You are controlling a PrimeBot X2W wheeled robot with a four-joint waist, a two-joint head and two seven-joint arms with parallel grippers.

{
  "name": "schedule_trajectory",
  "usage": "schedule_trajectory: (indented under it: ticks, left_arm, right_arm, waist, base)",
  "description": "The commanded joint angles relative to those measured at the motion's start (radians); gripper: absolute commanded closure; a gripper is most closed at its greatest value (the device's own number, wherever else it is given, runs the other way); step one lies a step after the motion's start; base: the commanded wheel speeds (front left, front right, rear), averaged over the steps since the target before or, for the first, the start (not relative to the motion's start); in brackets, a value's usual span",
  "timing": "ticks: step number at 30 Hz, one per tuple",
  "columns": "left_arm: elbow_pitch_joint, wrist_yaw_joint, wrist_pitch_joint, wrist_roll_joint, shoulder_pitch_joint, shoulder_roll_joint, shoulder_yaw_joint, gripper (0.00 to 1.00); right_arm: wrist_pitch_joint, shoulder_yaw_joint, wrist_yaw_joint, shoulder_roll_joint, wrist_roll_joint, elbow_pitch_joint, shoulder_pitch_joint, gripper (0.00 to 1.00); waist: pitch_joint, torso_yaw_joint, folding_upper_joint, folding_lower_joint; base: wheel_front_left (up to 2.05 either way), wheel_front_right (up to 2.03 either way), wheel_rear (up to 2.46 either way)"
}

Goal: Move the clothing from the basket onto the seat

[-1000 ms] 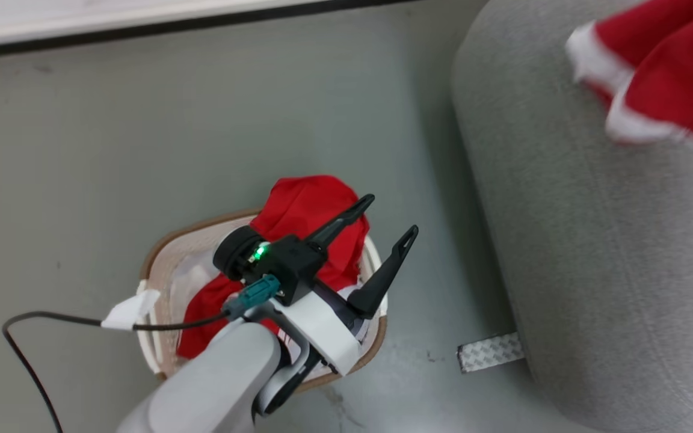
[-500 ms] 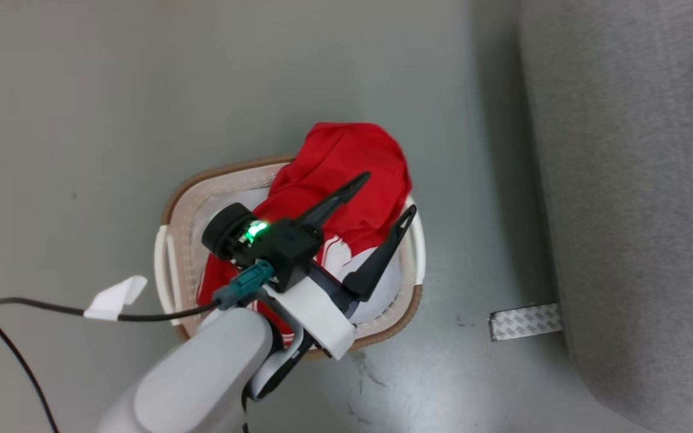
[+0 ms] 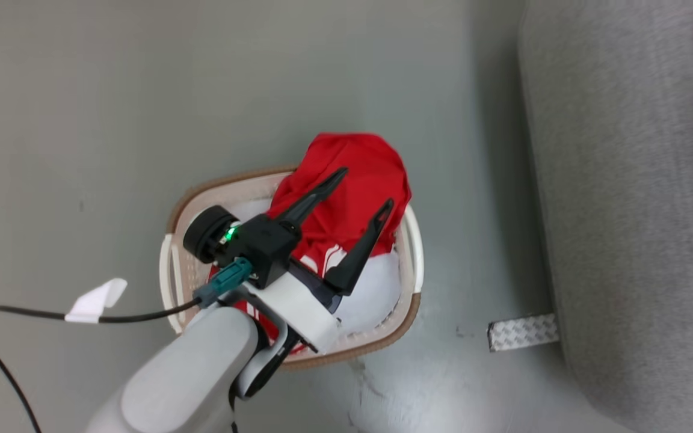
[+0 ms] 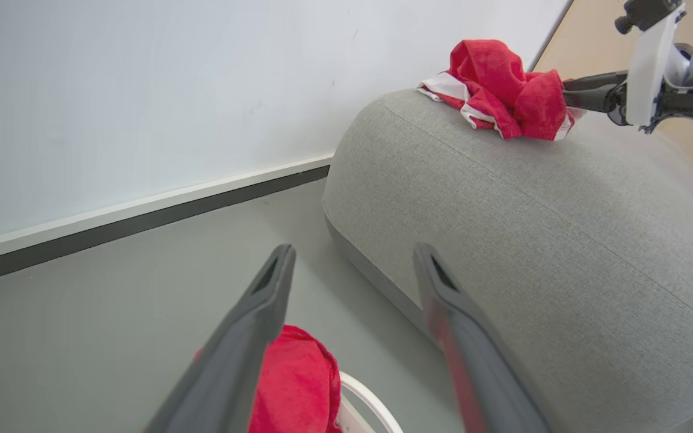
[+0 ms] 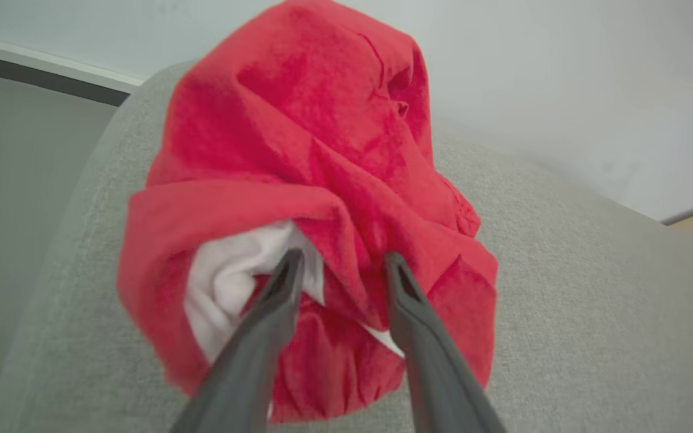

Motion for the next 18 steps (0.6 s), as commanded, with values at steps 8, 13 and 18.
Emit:
schedule_trajectory:
  ticks: [8, 13, 18]
  left_arm:
    - [0.042, 0.015, -0.038, -0.038, 0.058, 0.013, 0.029, 0.00]
    - [0.053, 0.041, -0.053, -0.064, 0.097, 0.038, 0.082, 0.00]
    - [0.041, 0.082, -0.065, -0.097, 0.154, 0.056, 0.157, 0.00]
  right_arm:
    - [0.015, 0.182, -0.003, -0.077, 0.081, -0.087, 0.063, 0.00]
    - [-0.044, 0.261, -0.003, -0.119, 0.122, -0.189, 0.043, 0.00]
    - [-0.116, 0.265, -0.003, -0.128, 0.200, -0.278, 0.069, 0.00]
  waist:
    - [-0.209, -0.038, 0.0000, -0.0001]
    - [-0.341, -0.042, 0.0000, -0.0001]
    - [-0.446, -0.021, 0.0000, -0.0001]
  base:
    - [0.00, 0.00, 0.00]
    - [0.00, 0.00, 0.00]
    - [0.00, 0.00, 0.00]
